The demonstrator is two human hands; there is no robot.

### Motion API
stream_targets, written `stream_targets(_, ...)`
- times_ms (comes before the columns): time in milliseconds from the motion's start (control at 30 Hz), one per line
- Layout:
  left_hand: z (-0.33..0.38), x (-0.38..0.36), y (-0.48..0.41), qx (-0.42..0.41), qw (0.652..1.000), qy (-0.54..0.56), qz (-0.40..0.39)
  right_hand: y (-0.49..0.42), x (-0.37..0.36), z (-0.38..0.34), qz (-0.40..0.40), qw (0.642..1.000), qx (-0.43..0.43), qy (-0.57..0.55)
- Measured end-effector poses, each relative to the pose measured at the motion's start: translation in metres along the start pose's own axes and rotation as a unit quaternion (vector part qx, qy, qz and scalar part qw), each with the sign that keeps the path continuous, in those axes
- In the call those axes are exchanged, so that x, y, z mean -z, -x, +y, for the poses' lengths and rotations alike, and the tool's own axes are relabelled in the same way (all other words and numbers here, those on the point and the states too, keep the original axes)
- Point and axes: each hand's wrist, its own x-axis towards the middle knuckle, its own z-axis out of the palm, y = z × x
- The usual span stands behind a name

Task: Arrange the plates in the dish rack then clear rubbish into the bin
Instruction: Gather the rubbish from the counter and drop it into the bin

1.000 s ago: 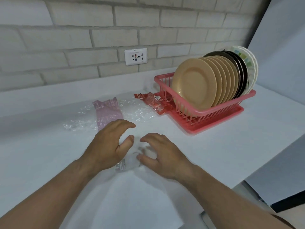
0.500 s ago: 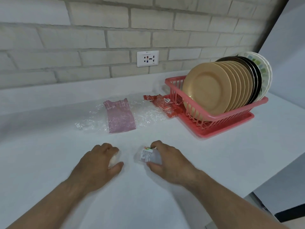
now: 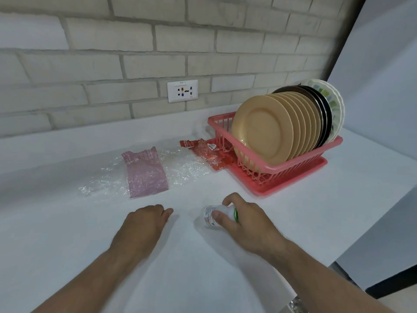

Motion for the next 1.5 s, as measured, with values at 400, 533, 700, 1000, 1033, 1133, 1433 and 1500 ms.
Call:
stream_targets(400,0.126,0.008,-0.027,-0.069,0.985,0.135,0.081,0.017,0.072,0.055,0.094,0.994,0.041,-0.033)
stream_targets(533,0.183,-0.002,-0.03,-0.064,0.982,0.149,0.097,0.026,0.106,0.093,0.089,0.995,0.051,-0.016)
stream_targets(700,0.26,-0.027,-0.027,-0.066,0.971,0.228,0.038,0.044,0.153,0.153,0.041,0.998,0.042,0.009)
stream_targets(1000,0.348,-0.061,-0.015,-0.09,0.971,0.178,-0.129,0.074,0.215,0.241,0.009,0.998,0.056,0.005)
stream_targets(1033,0.355,-0.064,-0.013,-0.094,0.971,0.179,-0.129,0.079,0.219,0.248,0.004,0.998,0.056,0.006)
stream_targets(1133,0.372,-0.072,-0.009,-0.109,0.969,0.188,-0.113,0.094,0.224,0.263,0.004,0.998,0.06,0.013)
stream_targets(1433,0.417,-0.112,0.011,-0.216,0.955,0.203,-0.033,0.154,0.227,0.314,0.026,0.999,-0.016,-0.012)
stream_targets(1500,0.431,-0.128,0.02,-0.229,0.952,0.197,-0.047,0.166,0.224,0.337,0.018,1.0,-0.022,0.01)
